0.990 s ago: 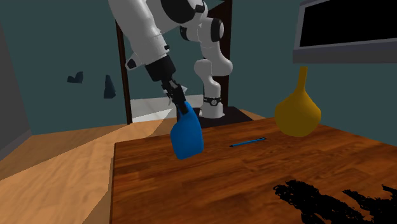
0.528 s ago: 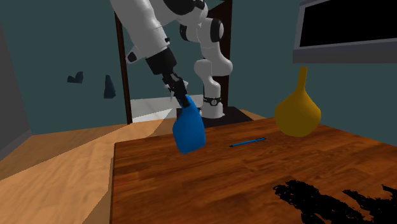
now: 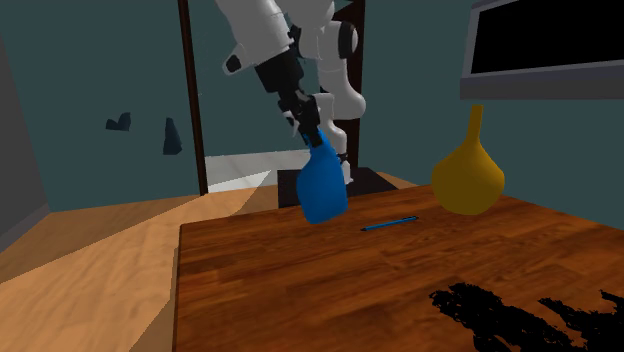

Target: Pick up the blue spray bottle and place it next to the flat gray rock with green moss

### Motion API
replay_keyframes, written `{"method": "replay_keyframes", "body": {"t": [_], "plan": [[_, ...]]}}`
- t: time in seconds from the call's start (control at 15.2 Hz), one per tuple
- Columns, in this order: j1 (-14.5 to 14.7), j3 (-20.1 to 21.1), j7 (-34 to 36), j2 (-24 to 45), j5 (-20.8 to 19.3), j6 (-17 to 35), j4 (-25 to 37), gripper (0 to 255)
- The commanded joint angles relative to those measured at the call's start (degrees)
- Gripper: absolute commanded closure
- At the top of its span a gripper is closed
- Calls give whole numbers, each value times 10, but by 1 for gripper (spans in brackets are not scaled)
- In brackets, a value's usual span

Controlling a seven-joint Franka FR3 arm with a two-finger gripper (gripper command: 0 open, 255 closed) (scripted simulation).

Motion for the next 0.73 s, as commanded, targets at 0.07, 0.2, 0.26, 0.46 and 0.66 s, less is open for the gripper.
{"method": "replay_keyframes", "body": {"t": [0.07,0.2,0.26,0.46,0.66], "plan": [[24,6,28,-35,2,5,-30,255],[40,11,49,-52,3,7,-42,255],[47,14,59,-60,4,8,-46,255],[70,22,92,-80,7,7,-53,255],[92,31,127,-94,10,5,-51,255]]}}
